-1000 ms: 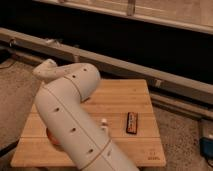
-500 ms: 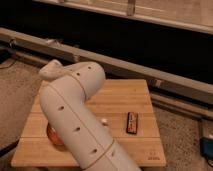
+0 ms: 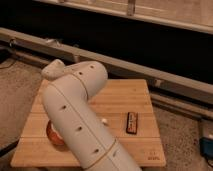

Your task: Drag the pepper across the table

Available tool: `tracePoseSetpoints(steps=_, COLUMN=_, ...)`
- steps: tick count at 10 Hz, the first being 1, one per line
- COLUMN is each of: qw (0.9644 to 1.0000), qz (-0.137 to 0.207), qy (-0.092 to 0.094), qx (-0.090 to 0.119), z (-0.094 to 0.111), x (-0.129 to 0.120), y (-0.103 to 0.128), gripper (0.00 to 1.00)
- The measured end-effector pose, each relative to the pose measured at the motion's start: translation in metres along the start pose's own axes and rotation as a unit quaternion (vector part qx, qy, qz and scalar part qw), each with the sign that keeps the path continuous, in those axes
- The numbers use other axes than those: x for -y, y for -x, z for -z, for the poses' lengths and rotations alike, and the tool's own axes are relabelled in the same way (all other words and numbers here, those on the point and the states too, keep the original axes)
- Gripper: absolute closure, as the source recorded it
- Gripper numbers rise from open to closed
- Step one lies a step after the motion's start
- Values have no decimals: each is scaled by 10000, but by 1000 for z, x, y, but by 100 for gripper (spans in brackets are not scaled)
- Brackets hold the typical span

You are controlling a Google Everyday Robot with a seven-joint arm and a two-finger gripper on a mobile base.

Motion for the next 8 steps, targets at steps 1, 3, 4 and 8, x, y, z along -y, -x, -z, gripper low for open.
tracePoseSetpoints(steps=1, qw=10000, qz=23, qy=-9, qx=0, z=0, x=-2, y=0, gripper=85)
tracePoseSetpoints(steps=3, qw=10000, qz=-24, qy=6, qx=-6, z=0, x=0, y=-1, gripper=85)
tracePoseSetpoints(steps=4, qw=9999, qz=-131, qy=-4, qx=-24, z=-1, x=8, y=-4, gripper=85)
tracePoseSetpoints(steps=8, qw=9999, qz=-131, qy=-8, qx=-32, z=-1, x=9, y=-6, gripper=85)
